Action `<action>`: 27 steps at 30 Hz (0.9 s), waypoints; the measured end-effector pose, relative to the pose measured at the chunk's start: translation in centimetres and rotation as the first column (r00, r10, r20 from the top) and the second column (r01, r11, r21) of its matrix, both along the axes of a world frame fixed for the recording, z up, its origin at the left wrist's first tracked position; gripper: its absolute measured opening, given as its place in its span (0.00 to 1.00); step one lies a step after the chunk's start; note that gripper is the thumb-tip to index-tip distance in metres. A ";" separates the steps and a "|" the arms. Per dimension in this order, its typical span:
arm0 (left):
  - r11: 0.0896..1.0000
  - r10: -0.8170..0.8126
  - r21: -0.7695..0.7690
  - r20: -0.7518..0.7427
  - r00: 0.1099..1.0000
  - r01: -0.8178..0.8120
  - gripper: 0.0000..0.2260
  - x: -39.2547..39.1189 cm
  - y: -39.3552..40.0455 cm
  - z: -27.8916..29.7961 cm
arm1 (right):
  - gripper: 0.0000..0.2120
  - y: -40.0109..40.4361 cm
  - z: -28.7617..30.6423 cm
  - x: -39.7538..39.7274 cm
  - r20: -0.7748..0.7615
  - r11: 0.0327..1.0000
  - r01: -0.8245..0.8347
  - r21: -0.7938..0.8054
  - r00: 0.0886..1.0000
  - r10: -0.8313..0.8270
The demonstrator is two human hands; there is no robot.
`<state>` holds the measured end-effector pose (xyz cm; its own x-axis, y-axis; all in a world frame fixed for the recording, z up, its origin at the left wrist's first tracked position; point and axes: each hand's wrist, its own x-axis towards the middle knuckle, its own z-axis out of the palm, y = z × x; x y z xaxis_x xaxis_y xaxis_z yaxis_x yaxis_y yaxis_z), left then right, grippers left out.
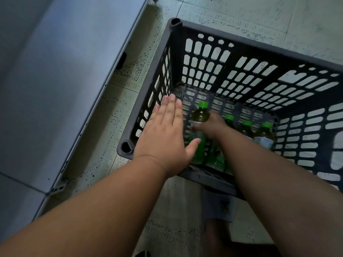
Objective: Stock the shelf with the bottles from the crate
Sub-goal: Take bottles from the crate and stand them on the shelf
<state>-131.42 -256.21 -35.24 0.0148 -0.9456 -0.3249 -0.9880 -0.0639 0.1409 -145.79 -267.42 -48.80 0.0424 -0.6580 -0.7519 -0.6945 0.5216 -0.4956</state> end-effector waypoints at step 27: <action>0.728 0.311 -0.319 -0.636 0.706 -0.607 0.46 9.6 16.9 22.7 | 0.30 16.2 42.2 12.3 0.326 0.570 -0.043 -0.820 0.784 0.528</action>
<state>-121.79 -239.36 -12.52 0.4667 -0.8821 0.0634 -0.6075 -0.2676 0.7478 -133.49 -251.24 -6.58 0.5271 -0.8258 0.2005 -0.2598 -0.3812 -0.8872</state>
